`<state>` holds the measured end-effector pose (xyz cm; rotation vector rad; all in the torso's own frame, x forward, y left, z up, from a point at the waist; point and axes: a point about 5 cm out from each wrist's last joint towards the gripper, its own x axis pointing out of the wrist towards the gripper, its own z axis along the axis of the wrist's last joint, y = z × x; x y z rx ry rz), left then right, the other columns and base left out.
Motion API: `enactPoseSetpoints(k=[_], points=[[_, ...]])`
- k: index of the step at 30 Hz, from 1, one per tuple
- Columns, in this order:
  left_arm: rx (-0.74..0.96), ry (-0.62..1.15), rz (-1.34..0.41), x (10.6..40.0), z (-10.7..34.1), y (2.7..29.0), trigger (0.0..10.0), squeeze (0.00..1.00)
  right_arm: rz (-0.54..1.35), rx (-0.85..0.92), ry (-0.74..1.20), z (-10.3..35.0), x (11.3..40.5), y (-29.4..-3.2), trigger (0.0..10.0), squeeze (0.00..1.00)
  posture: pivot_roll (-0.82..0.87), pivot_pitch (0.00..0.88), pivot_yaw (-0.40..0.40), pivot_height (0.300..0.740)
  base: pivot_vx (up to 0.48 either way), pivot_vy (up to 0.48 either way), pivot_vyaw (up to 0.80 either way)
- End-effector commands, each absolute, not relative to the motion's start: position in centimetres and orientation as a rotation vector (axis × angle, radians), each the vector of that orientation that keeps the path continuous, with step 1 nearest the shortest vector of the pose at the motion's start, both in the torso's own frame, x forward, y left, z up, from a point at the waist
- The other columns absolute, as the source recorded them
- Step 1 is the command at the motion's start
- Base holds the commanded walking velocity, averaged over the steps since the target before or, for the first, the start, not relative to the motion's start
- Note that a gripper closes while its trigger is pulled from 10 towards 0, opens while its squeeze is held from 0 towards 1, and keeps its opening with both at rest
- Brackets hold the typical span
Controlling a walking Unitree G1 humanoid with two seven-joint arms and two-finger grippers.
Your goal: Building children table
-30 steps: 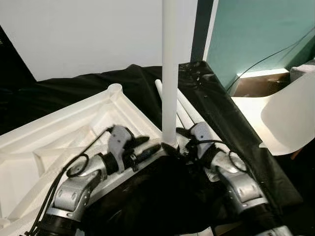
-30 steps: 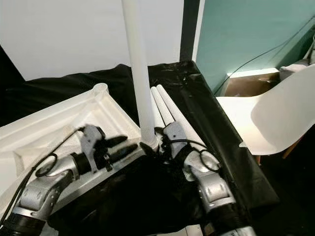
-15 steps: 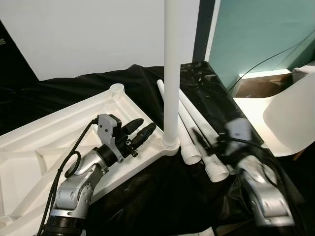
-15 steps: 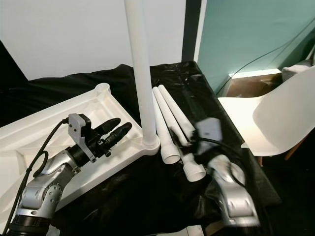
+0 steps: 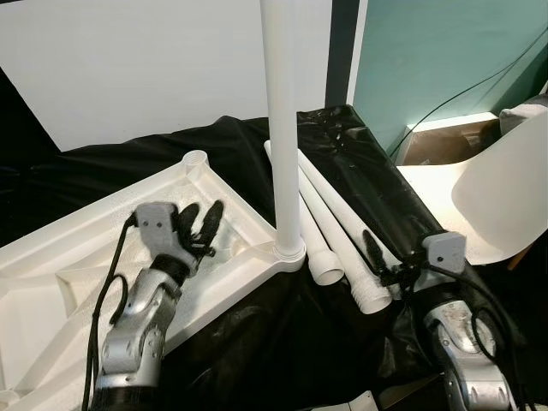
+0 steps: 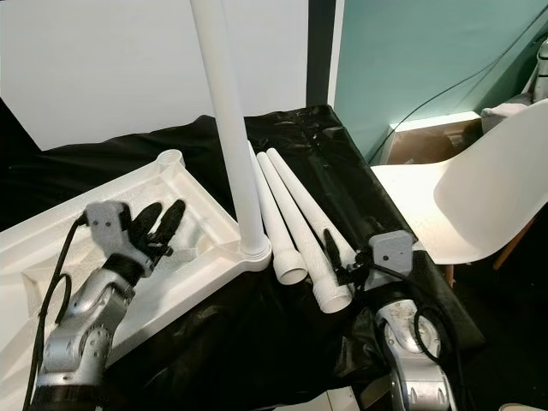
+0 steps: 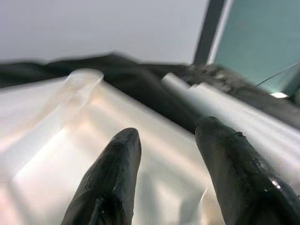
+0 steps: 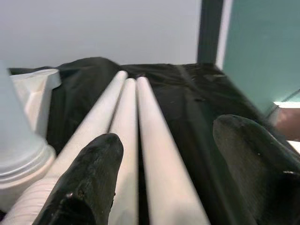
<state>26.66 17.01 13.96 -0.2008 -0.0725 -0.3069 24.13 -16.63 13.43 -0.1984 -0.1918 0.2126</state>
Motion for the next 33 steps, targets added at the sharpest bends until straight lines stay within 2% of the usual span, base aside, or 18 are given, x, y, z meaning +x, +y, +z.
enactPoseSetpoints(k=[1,5,12,13,14,16,17,20,25,28,33], points=[[-0.182,-0.067,-0.284,26.5,13.9,17.3,10.0,0.0,0.237,-0.206,-0.19,13.2,24.2,-16.2,10.0,0.0,0.03,0.0,0.053,0.74,0.0,0.0,0.0],[-0.166,-0.056,-0.215,25.5,13.2,17.7,10.0,0.0,0.272,-0.197,-0.193,13.0,24.7,-15.5,10.0,0.0,0.05,0.0,0.045,0.74,0.0,0.0,0.0],[-0.173,-0.031,-0.257,25.1,13.0,17.7,10.0,0.0,0.307,-0.193,-0.194,12.9,25.1,-14.8,10.0,0.0,0.06,0.0,0.041,0.74,0.0,0.0,0.0],[-0.172,-0.009,-0.342,24.6,13.0,17.1,10.0,0.0,0.316,-0.192,-0.194,12.8,25.1,-14.7,10.0,0.0,0.07,0.0,0.041,0.74,0.0,0.0,0.0],[-0.172,-0.009,-0.342,24.6,13.0,17.1,10.0,0.0,0.316,-0.192,-0.194,12.8,25.1,-14.7,10.0,0.0,0.07,0.0,0.041,0.74,0.0,0.0,0.0],[-0.142,0.06,-0.625,22.8,12.8,15.4,10.0,0.0,0.335,-0.193,-0.19,12.7,25.3,-14.5,10.0,0.0,0.07,0.0,0.042,0.74,0.0,0.0,0.0],[-0.142,0.06,-0.625,22.8,12.8,15.4,10.0,0.0,0.335,-0.193,-0.19,12.7,25.3,-14.5,10.0,0.0,0.07,0.0,0.042,0.74,0.0,0.0,0.0],[-0.103,0.133,-0.867,21.4,12.6,14.2,10.0,0.0,0.355,-0.194,-0.184,12.5,25.3,-14.3,10.0,0.0,0.06,0.0,0.043,0.74,0.0,0.0,0.0],[-0.084,0.16,-0.982,21.2,12.8,13.6,10.0,0.0,0.376,-0.199,-0.185,12.5,25.4,-14.2,10.0,0.0,0.05,0.0,0.042,0.74,0.0,0.0,0.0],[0.001,0.185,-1.069,22.1,12.9,12.9,10.0,0.0,0.381,-0.21,-0.186,12.6,25.8,-14.3,10.0,0.0,0.05,0.0,0.037,0.74,0.0,0.0,0.0],[0.038,0.21,-1.139,22.6,13.0,12.2,10.0,0.0,0.384,-0.217,-0.191,12.8,26.1,-14.3,10.0,0.0,0.05,0.0,0.035,0.74,0.0,0.0,0.0]])
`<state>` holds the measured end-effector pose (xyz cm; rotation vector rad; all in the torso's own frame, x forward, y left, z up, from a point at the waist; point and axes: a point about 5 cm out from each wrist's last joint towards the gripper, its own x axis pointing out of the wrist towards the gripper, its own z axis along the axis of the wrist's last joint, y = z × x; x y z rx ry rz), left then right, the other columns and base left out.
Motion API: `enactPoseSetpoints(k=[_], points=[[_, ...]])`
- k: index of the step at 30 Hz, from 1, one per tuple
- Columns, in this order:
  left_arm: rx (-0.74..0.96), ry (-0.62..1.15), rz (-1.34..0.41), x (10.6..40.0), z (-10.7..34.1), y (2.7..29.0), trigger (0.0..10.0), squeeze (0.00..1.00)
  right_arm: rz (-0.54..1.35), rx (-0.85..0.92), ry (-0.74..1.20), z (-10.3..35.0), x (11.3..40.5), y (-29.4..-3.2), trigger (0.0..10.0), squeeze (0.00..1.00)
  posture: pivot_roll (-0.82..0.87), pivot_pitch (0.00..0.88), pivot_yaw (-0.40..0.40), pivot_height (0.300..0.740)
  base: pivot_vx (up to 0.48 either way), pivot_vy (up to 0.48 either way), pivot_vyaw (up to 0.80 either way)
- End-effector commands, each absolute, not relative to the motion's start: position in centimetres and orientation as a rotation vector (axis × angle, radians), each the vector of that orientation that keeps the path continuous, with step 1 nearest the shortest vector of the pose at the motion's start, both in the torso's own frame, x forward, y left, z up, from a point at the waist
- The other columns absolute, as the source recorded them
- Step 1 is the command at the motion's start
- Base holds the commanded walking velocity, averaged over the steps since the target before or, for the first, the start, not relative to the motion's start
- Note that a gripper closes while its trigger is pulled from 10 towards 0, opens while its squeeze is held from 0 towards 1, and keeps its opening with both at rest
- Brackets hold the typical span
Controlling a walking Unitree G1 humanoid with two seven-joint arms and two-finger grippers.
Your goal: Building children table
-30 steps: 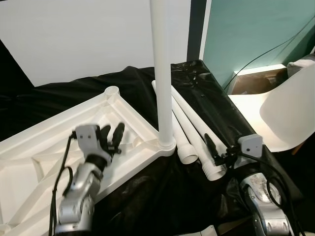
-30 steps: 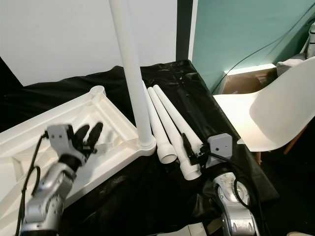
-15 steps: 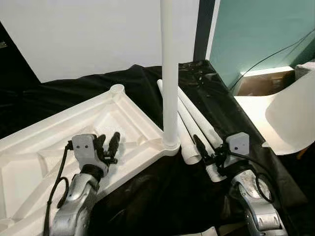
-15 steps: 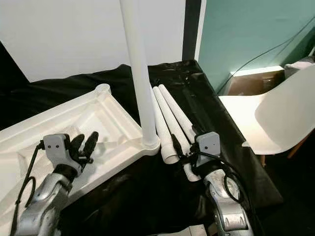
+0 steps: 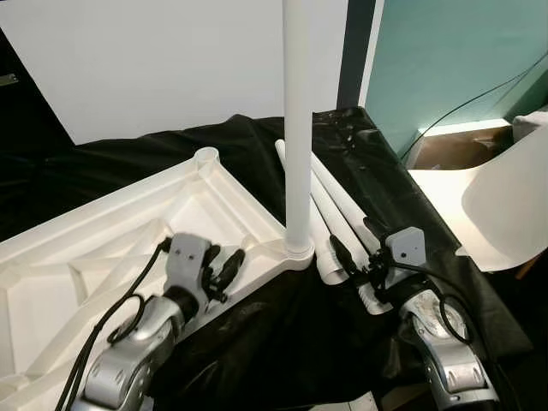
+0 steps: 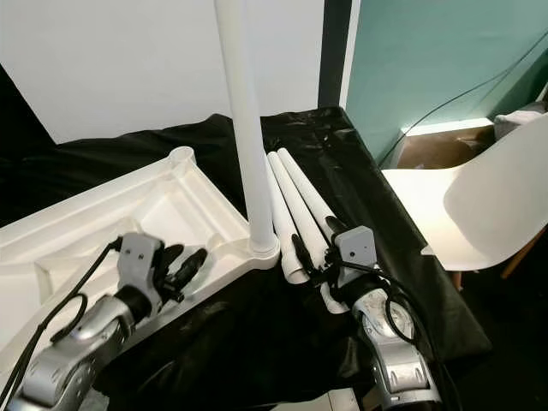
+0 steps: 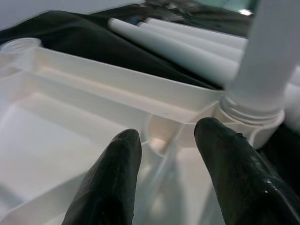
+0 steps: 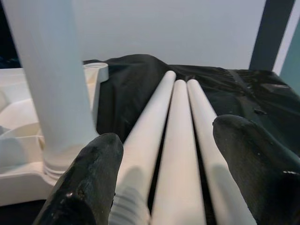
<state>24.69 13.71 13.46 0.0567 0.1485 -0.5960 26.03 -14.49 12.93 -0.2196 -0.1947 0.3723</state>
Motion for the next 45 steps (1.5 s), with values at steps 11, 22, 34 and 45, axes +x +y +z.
enactPoseSetpoints(k=[11,22,34,45], points=[[0.175,0.377,-1.271,22.9,11.1,11.3,10.0,0.0,0.378,-0.237,-0.228,13.5,27.3,-14.2,10.0,0.0,0.02,0.0,0.046,0.74,0.0,0.0,0.0],[0.155,0.262,-1.222,25.1,12.0,10.7,10.0,0.0,0.4,-0.253,-0.254,14.1,28.4,-14.0,10.0,0.0,0.02,0.0,0.036,0.74,0.0,0.0,0.0],[0.306,0.266,-1.027,27.2,11.1,12.7,10.0,0.0,0.438,-0.266,-0.27,14.3,29.1,-13.3,10.0,0.0,0.03,0.0,0.017,0.74,0.0,0.0,0.0],[0.334,0.388,-1.104,26.2,9.3,12.6,10.0,0.0,0.437,-0.277,-0.296,14.9,30.0,-13.4,10.0,0.0,0.02,0.0,0.018,0.74,0.0,0.0,0.0]])
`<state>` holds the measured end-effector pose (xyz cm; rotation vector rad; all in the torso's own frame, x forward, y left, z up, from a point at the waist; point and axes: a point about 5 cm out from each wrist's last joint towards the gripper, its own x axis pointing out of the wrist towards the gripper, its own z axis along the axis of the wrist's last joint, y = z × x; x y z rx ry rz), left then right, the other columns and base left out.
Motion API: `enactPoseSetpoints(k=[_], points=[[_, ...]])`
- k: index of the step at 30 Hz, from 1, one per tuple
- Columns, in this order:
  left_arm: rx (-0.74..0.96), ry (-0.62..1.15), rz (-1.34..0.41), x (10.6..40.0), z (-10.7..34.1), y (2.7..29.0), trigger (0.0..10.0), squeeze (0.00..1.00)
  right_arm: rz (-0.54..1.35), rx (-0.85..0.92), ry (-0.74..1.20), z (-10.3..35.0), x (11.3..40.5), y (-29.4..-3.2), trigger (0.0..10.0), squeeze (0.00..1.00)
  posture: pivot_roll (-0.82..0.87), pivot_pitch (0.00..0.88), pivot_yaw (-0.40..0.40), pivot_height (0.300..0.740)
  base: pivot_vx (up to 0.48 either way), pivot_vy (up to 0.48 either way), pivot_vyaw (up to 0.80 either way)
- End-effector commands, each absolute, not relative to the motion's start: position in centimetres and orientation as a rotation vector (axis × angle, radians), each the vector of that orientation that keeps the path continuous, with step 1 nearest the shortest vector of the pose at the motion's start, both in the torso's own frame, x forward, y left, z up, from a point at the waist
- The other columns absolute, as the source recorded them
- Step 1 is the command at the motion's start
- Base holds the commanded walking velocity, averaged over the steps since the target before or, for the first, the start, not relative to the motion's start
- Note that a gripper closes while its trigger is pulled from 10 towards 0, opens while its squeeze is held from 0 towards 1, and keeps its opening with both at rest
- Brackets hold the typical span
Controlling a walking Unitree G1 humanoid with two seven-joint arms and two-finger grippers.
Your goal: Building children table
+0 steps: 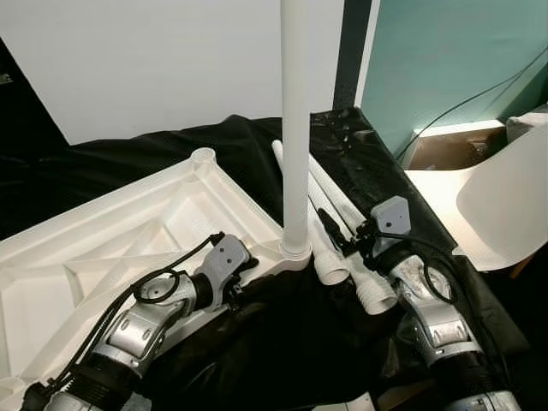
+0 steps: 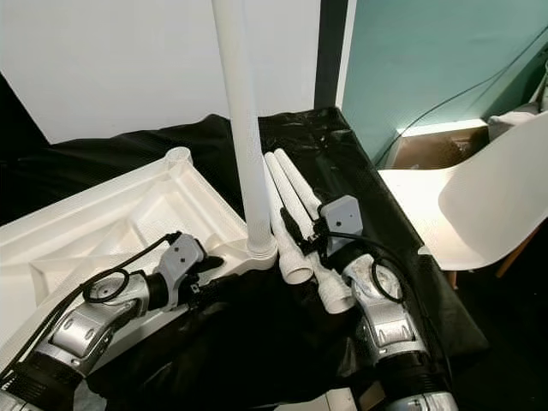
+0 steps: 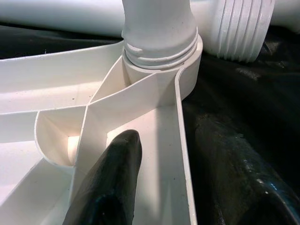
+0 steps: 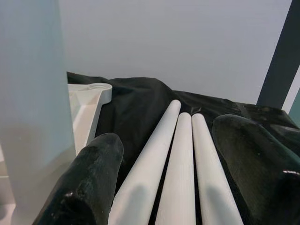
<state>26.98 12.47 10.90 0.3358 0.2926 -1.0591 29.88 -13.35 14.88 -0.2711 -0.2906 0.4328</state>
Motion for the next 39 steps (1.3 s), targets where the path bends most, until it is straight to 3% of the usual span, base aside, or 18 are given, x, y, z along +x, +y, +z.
enactPoseSetpoints(k=[1,8,9,11,12,13,15,28,29,31,32,33,34,36,37,38,39], points=[[0.342,0.394,-1.098,26.3,9.1,12.5,10.0,0.0,0.449,-0.285,-0.304,15.1,30.2,-13.2,10.0,0.0,0.02,0.0,0.018,0.74,0.0,0.0,0.0],[0.373,0.425,-1.091,26.7,8.6,12.2,9.6,0.0,0.685,-0.351,-0.267,15.2,31.1,-11.7,10.0,0.0,0.02,0.0,0.021,0.74,0.0,0.0,0.0],[0.375,0.431,-1.096,26.8,8.6,12.1,6.8,0.0,0.759,-0.365,-0.248,15.1,31.1,-11.4,10.0,0.0,0.02,0.0,0.021,0.74,0.0,0.0,0.0],[0.381,0.44,-1.11,26.7,8.6,11.9,5.3,0.0,0.906,-0.402,-0.215,15.0,31.1,-11.1,10.0,0.0,0.03,0.0,0.016,0.74,0.0,0.0,0.0],[0.381,0.44,-1.11,26.7,8.6,11.9,5.3,0.0,0.906,-0.402,-0.215,15.0,31.1,-11.1,10.0,0.0,0.03,0.0,0.016,0.74,0.0,0.0,0.0],[0.372,0.435,-1.112,26.7,8.8,11.9,7.3,0.0,0.956,-0.417,-0.201,15.1,31.2,-11.2,10.0,0.0,0.04,0.0,0.012,0.74,0.0,0.0,0.0],[0.341,0.422,-1.112,26.6,9.2,11.9,9.8,0.0,1.001,-0.44,-0.182,15.2,31.5,-11.5,10.0,0.0,0.04,0.0,0.008,0.74,0.0,0.0,0.0],[0.406,0.522,-1.095,25.8,7.9,12.3,10.0,0.0,1.042,-0.47,-0.133,14.4,32.0,-12.0,10.0,0.0,0.04,0.0,0.018,0.74,0.0,0.0,0.0],[0.433,0.554,-1.088,25.8,7.5,12.3,8.7,0.0,1.047,-0.483,-0.128,14.2,32.3,-12.0,10.0,0.0,0.04,0.0,0.02,0.74,0.0,0.0,0.0],[0.45,0.574,-1.082,25.9,7.3,12.2,8.7,0.0,1.051,-0.491,-0.125,14.1,32.5,-11.9,10.0,0.0,0.04,0.0,0.02,0.74,0.0,0.0,0.0],[0.466,0.596,-1.077,25.9,7.0,12.1,5.7,0.0,1.056,-0.493,-0.121,14.1,32.8,-11.8,10.0,0.0,0.04,0.0,0.02,0.74,0.0,0.0,0.0],[0.474,0.608,-1.075,26.0,6.9,12.0,5.7,0.0,1.06,-0.493,-0.12,14.1,32.9,-11.6,10.0,0.0,0.04,0.0,0.026,0.74,0.0,0.0,0.0],[0.48,0.62,-1.077,25.9,6.8,11.9,2.9,0.0,1.07,-0.5,-0.113,14.0,33.1,-11.5,10.0,0.0,0.04,0.0,0.026,0.74,0.0,0.0,0.0],[0.48,0.62,-1.077,25.9,6.8,11.9,2.9,0.0,1.07,-0.5,-0.113,14.0,33.1,-11.5,10.0,0.0,0.04,0.0,0.026,0.74,0.0,0.0,0.0],[0.488,0.63,-1.073,25.9,6.7,11.7,2.3,0.0,1.082,-0.517,-0.108,14.0,33.3,-11.3,10.0,0.0,0.04,0.0,0.027,0.74,0.0,0.0,0.0],[0.492,0.637,-1.065,25.9,6.7,11.6,3.0,0.0,1.091,-0.527,-0.105,14.0,33.5,-11.2,10.0,0.0,0.05,0.0,0.025,0.74,0.0,0.0,0.0],[0.495,0.64,-1.059,26.0,6.6,11.6,3.0,0.0,1.097,-0.534,-0.103,14.0,33.6,-11.1,10.0,0.0,0.05,0.0,0.025,0.74,0.0,0.0,0.0]])
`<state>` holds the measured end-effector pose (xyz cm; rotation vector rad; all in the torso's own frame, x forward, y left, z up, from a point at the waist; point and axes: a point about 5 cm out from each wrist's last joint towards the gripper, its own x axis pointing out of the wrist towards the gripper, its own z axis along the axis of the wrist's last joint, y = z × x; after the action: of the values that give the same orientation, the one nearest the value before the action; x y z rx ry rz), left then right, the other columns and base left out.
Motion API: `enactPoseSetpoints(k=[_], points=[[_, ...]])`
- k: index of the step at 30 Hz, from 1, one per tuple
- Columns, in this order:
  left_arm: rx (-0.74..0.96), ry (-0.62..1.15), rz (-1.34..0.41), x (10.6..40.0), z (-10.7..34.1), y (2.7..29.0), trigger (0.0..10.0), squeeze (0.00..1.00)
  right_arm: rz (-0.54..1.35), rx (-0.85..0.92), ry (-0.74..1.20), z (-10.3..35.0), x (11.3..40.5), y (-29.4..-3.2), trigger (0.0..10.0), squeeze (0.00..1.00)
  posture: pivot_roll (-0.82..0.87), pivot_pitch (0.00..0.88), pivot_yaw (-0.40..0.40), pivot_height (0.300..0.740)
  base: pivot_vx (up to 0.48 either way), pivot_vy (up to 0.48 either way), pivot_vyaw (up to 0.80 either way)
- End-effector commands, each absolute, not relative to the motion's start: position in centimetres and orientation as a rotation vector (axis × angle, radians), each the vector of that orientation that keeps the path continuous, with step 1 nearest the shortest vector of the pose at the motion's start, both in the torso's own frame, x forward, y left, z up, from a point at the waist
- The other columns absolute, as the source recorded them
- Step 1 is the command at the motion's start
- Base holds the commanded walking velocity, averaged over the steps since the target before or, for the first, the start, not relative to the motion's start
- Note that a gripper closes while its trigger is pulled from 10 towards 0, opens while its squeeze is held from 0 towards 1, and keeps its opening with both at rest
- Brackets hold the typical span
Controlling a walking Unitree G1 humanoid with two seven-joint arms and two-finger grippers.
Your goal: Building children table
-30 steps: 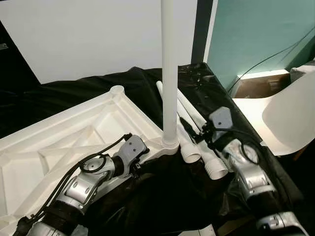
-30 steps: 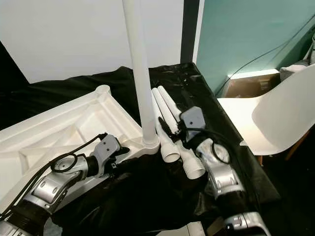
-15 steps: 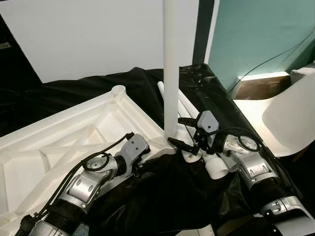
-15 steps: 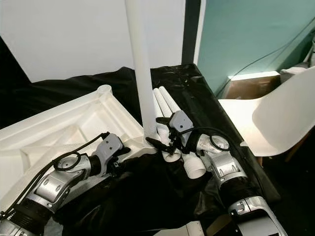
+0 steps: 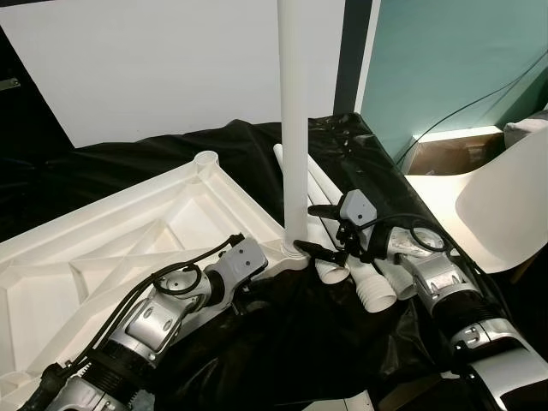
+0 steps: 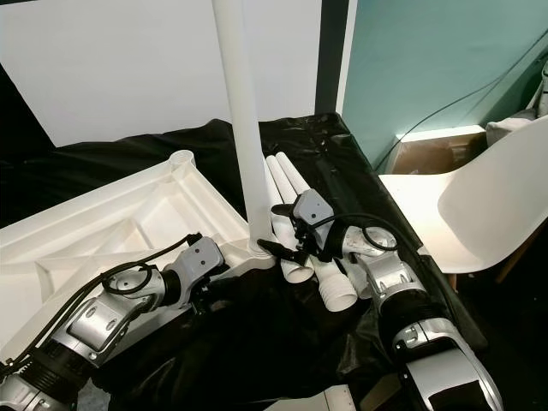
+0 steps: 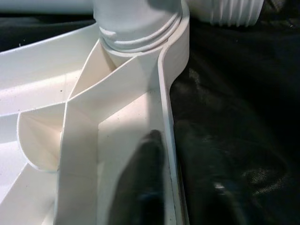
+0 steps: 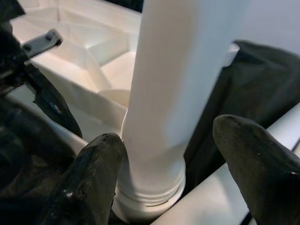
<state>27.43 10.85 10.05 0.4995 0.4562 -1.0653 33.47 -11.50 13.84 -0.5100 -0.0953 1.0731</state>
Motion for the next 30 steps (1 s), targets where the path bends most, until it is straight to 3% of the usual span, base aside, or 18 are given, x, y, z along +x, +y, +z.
enactPoseSetpoints(k=[1,3,4,5,6,7,8,13,14,20,21,22,24,30], points=[[0.487,0.639,-1.058,25.9,6.7,11.4,9.5,0.0,1.106,-0.534,-0.104,14.1,33.7,-10.8,10.0,0.0,0.06,0.0,0.019,0.74,0.0,0.0,0.0],[0.477,0.638,-1.063,25.8,6.7,11.3,9.4,0.0,1.121,-0.531,-0.104,14.1,33.8,-10.6,10.0,0.0,0.06,0.0,0.019,0.74,0.0,0.0,0.0],[0.466,0.639,-1.07,25.6,6.7,11.3,8.0,0.0,1.136,-0.528,-0.102,14.1,33.8,-10.3,9.3,0.0,0.07,0.0,0.017,0.74,0.0,0.0,0.0],[0.46,0.64,-1.075,25.4,6.7,11.3,4.9,0.0,1.149,-0.527,-0.101,14.0,33.7,-10.2,4.6,0.0,0.07,0.0,0.015,0.74,0.0,0.0,0.0],[0.46,0.64,-1.075,25.4,6.7,11.3,4.9,0.0,1.149,-0.527,-0.101,14.0,33.7,-10.2,4.6,0.0,0.07,0.0,0.015,0.74,0.0,0.0,0.0],[0.454,0.643,-1.08,25.2,6.6,11.3,3.4,0.0,1.162,-0.524,-0.097,13.9,33.6,-10.0,0.3,0.0,0.07,0.0,0.015,0.74,0.0,0.0,0.0],[0.451,0.644,-1.083,25.1,6.6,11.3,2.1,0.0,1.172,-0.523,-0.093,13.8,33.5,-9.9,0.0,0.0,0.08,0.0,0.015,0.74,0.0,0.0,0.0],[0.45,0.649,-1.086,24.9,6.5,11.3,2.0,0.0,1.176,-0.508,-0.081,13.4,33.5,-9.9,0.0,0.0,0.08,0.0,0.013,0.74,0.0,0.0,0.0],[0.446,0.646,-1.086,24.9,6.6,11.3,3.9,0.0,1.139,-0.436,-0.055,13.1,33.7,-10.2,0.0,0.0,0.08,0.0,0.013,0.74,0.0,0.0,0.0],[0.439,0.636,-1.084,25.0,6.8,11.1,4.4,0.0,0.971,-0.195,-0.062,12.4,33.5,-9.9,0.0,0.0,0.07,0.0,0.017,0.74,0.0,0.0,0.0],[0.437,0.633,-1.086,25.1,6.9,11.0,4.5,0.0,0.837,-0.122,-0.143,12.6,33.2,-9.3,0.0,0.0,0.06,0.0,0.018,0.74,0.0,0.0,0.0],[0.437,0.633,-1.086,25.1,6.9,11.0,4.5,0.0,0.837,-0.122,-0.143,12.6,33.2,-9.3,0.0,0.0,0.06,0.0,0.018,0.74,0.0,0.0,0.0],[0.437,0.629,-1.089,25.2,7.0,10.9,4.8,0.0,0.589,0.017,-0.251,12.9,32.5,-8.5,0.0,0.0,0.06,0.0,0.022,0.74,0.0,0.0,0.0],[0.444,0.627,-1.107,25.4,7.2,10.8,5.0,0.0,0.495,0.07,-0.34,14.4,32.1,-6.2,0.0,0.0,0.05,0.0,0.034,0.74,0.0,0.0,0.0]])
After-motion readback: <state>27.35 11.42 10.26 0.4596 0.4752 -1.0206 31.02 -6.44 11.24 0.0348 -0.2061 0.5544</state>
